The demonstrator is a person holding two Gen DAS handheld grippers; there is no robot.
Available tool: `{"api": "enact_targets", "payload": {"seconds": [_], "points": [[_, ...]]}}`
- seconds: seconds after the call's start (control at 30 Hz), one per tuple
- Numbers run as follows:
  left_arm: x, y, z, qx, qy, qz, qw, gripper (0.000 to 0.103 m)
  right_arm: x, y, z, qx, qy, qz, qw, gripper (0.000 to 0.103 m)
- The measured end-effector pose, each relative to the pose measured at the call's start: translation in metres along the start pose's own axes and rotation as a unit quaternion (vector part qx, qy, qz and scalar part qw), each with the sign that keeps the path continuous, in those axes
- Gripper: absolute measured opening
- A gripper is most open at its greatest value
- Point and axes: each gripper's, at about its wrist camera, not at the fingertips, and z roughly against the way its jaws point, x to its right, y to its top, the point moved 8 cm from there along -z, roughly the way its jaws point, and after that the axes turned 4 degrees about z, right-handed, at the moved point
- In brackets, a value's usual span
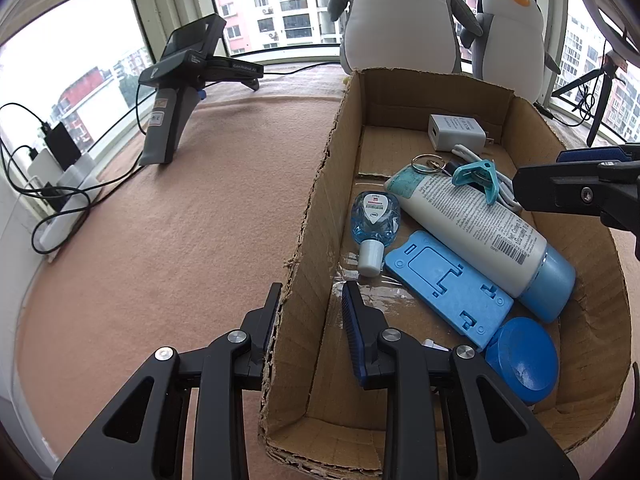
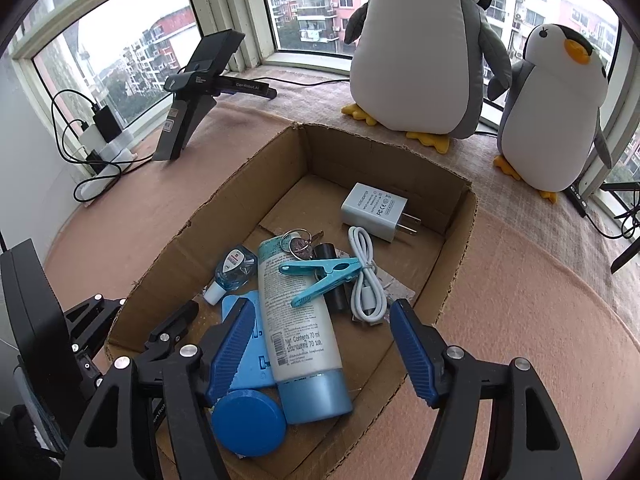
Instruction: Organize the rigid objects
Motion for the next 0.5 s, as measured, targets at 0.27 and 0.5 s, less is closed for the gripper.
{"api": "enact_targets", "payload": {"seconds": [0.27, 0.5], "points": [[0.002, -0.001, 0.001, -0.004, 0.001, -0.001, 1.0000, 0.028, 0.001, -0.010, 0.012, 0.009, -0.008, -0.002, 1.000, 0.066], [0.000, -0.002, 0.007, -0.004, 0.007, -0.007, 0.9999, 0.033, 0.002, -0.017, 0.028, 0.024, -0.012, -0.011, 1.000, 0.067]]}}
